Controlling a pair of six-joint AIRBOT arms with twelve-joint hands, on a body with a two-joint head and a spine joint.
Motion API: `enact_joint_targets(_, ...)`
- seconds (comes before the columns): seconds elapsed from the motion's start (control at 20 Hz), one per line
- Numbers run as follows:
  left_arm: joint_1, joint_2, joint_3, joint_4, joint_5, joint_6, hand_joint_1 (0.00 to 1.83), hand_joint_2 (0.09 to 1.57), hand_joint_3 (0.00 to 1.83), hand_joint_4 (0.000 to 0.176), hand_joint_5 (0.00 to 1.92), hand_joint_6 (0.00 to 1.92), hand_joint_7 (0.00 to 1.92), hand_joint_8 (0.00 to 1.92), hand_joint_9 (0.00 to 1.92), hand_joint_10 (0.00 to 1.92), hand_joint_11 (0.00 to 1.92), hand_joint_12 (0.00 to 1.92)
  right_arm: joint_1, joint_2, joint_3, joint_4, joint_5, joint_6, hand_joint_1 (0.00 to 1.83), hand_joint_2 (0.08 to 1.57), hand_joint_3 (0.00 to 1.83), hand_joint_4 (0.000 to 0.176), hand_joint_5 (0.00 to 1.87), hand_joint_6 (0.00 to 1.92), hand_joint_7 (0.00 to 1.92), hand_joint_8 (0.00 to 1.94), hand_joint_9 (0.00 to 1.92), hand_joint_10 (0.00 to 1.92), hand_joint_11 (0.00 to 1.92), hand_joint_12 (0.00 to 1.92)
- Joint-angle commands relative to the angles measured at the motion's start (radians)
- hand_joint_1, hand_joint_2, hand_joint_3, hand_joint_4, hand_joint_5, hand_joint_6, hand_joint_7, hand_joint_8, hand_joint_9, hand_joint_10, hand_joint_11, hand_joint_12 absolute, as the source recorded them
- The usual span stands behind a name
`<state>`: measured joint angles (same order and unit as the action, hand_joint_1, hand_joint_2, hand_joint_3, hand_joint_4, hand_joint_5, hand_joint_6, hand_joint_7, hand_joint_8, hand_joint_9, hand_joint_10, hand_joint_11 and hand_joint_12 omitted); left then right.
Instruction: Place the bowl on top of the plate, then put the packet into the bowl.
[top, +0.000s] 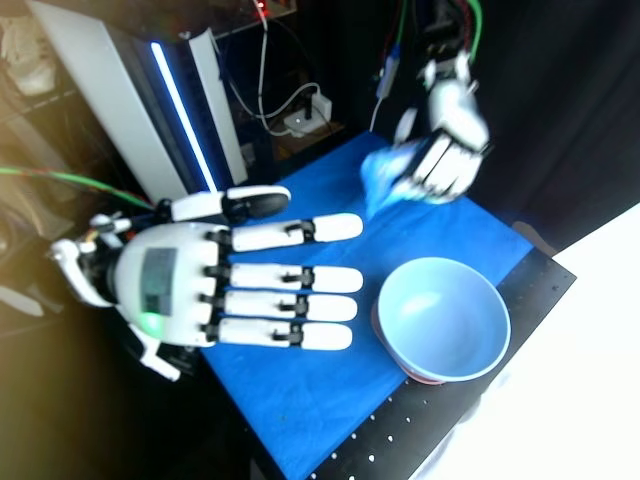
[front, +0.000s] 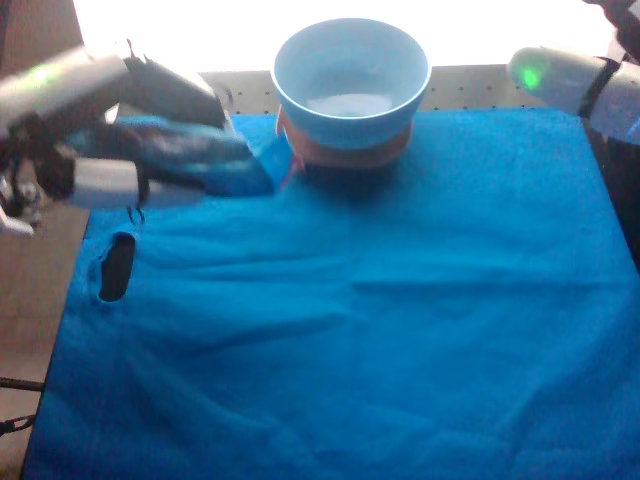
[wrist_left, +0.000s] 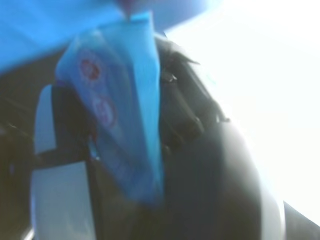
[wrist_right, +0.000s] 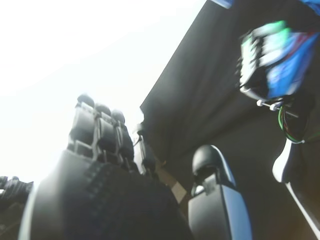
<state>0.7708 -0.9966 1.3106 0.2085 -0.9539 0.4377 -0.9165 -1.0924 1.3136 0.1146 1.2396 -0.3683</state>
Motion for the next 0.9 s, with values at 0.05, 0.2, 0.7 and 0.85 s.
enact_joint_targets(0.05, -0.054, 0.007, -0.003, -0.030, -0.145, 0.025, 1.40, 1.05, 0.00, 0.000, 1.11, 0.64, 1.18, 0.66, 0.98, 1.13, 0.84, 1.28, -0.031, 0.012, -0.020, 0.040, 0.177, 0.005, 0.20, 1.19, 0.00, 0.176, 0.04, 0.00, 0.06, 0.01, 0.00, 0.00, 0.00, 0.00)
enact_joint_targets(0.2, -0.152, 0.003, 0.020, -0.029, -0.102, 0.084, 1.40, 1.02, 0.00, 0.000, 1.13, 0.65, 1.27, 0.54, 1.03, 0.98, 0.61, 1.33, -0.090, 0.019, -0.057, 0.077, 0.237, 0.005, 0.22, 1.17, 0.00, 0.176, 0.05, 0.00, 0.05, 0.00, 0.00, 0.00, 0.00, 0.00)
enact_joint_targets(0.7, -0.452, -0.241, 0.238, 0.136, 0.345, 0.155, 1.40, 1.01, 0.00, 0.000, 1.13, 0.73, 1.42, 0.09, 1.09, 0.91, 0.82, 0.97, -0.148, -0.012, -0.084, 0.120, 0.263, 0.005, 0.29, 1.18, 0.00, 0.176, 0.08, 0.00, 0.07, 0.00, 0.00, 0.00, 0.00, 0.00)
enact_joint_targets(0.85, -0.462, -0.323, 0.307, 0.135, 0.415, 0.155, 1.25, 1.05, 0.00, 0.012, 1.11, 0.70, 1.14, 0.79, 1.07, 0.44, 0.47, 1.39, -0.158, -0.023, -0.085, 0.130, 0.263, 0.005, 0.31, 1.18, 0.00, 0.172, 0.09, 0.00, 0.05, 0.00, 0.00, 0.00, 0.00, 0.00)
